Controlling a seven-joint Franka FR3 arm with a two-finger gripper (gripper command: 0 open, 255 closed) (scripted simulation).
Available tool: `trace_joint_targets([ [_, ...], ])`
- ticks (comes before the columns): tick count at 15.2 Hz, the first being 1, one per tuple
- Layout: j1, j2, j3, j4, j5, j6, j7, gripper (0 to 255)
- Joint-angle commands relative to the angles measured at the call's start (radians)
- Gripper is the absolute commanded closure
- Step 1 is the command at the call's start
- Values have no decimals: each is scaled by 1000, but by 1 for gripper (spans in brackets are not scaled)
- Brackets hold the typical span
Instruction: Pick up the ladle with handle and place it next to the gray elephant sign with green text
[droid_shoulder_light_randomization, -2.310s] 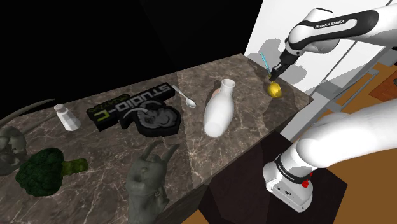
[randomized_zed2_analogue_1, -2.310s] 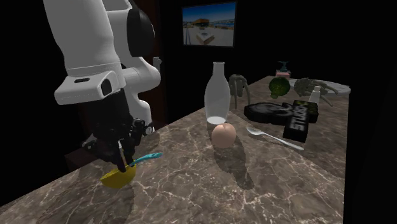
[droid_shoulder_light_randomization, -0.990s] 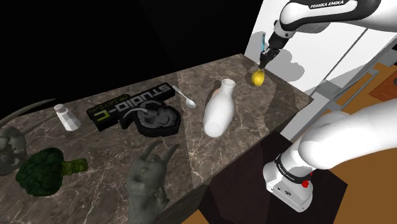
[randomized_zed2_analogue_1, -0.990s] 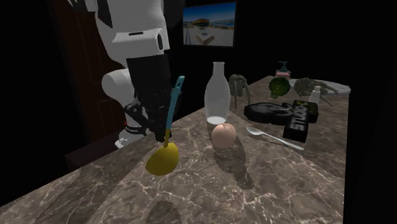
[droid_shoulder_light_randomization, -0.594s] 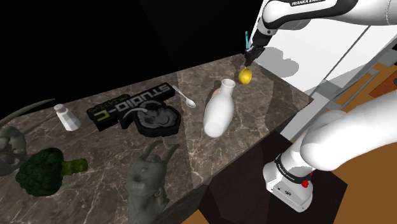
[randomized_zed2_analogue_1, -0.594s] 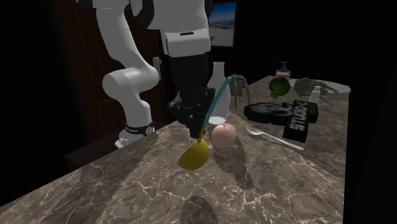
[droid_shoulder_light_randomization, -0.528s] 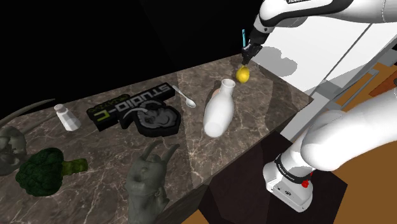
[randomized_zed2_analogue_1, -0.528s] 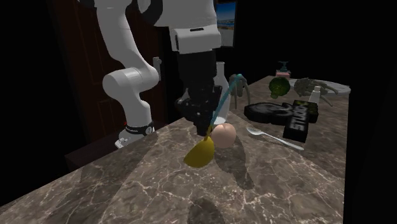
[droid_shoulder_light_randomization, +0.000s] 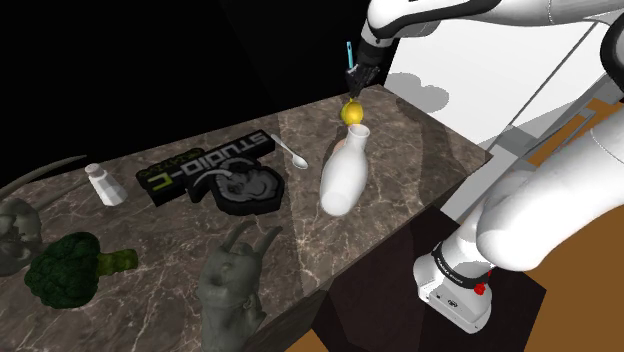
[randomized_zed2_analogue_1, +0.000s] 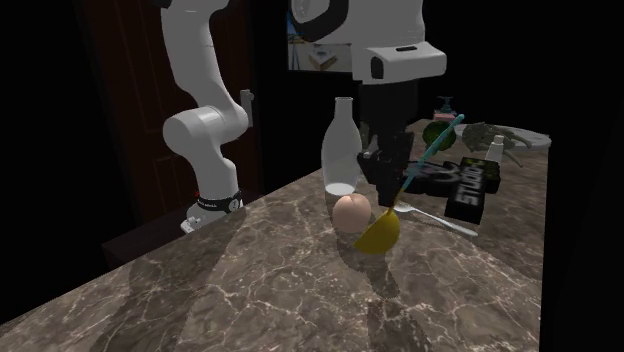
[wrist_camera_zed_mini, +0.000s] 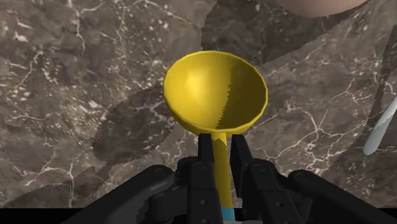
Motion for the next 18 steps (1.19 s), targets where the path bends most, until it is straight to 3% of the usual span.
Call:
trace_joint_targets([
  [1, 21, 56, 21, 56, 18, 0, 33, 255],
  [9, 83, 284, 82, 329, 67, -50, 143, 255],
  [18, 81, 315, 85, 247, 80, 62, 131, 255],
])
